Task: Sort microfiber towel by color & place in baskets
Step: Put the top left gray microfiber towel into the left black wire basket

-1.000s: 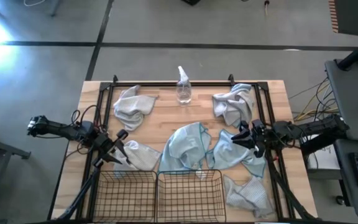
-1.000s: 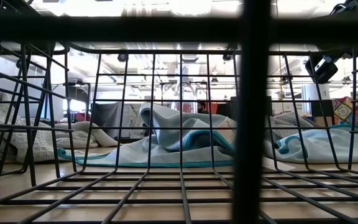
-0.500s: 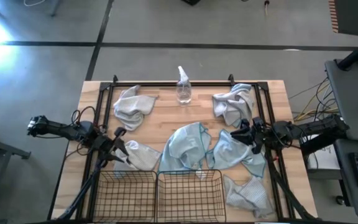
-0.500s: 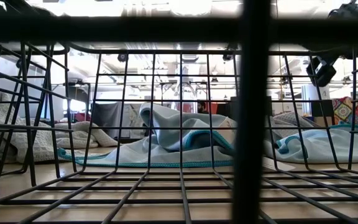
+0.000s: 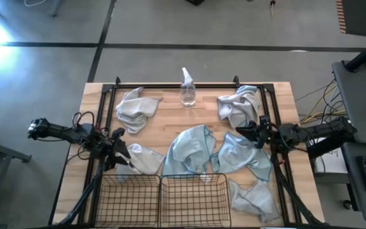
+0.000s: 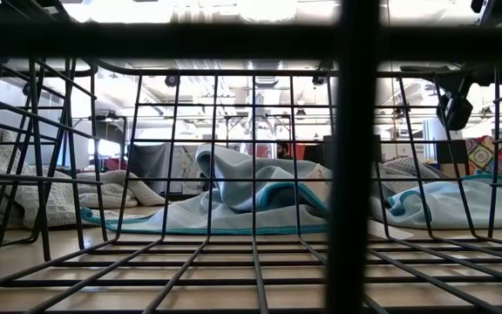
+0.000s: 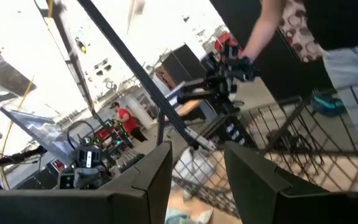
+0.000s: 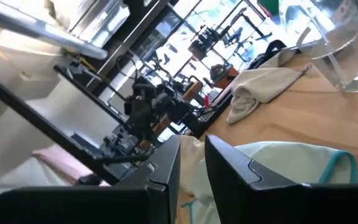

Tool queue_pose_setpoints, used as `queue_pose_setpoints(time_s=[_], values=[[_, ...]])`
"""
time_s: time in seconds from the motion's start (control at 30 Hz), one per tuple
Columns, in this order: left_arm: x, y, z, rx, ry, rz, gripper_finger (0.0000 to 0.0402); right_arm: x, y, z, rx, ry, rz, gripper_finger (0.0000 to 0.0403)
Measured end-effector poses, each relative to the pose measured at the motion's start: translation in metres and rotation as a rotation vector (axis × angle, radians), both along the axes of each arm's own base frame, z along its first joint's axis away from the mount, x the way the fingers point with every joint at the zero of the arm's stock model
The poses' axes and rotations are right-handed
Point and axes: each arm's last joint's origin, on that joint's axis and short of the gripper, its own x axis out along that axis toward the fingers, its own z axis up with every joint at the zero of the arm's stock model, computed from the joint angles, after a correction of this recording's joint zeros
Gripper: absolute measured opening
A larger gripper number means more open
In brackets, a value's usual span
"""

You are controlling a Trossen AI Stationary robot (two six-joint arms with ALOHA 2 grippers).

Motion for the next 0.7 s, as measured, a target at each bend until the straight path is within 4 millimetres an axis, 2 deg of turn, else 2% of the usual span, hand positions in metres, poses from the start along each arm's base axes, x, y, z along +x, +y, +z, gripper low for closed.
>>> queue_pose_setpoints(time_s=[0.1,0.17,0.37,0.43,0.57,0.7], values=[[0.000,0.002,0.005,-0.033,-0.040,0.049,0.0133,0.000,0.000,0.000,0.028,-0.005,-0.003,0.0068],[0.001,0.005,0.007,-0.163,-0.001,0.137,0.0133,0.000,-0.001,0.000,0.053,-0.010,-0.013,0.0068],[0.004,0.022,0.000,-1.005,0.206,0.532,0.0133,0.000,-0.001,0.000,0.075,-0.013,-0.012,0.0068],[0.004,0.025,-0.006,-1.168,0.222,0.628,0.0133,0.000,-0.001,0.000,0.074,-0.013,-0.012,0.0068],[0.005,0.026,-0.014,-1.160,0.273,0.702,0.0133,0.000,-0.001,0.000,0.075,-0.013,-0.012,0.0068],[0.005,0.026,-0.012,-1.188,0.259,0.685,0.0133,0.000,-0.001,0.000,0.075,-0.013,-0.012,0.0068]])
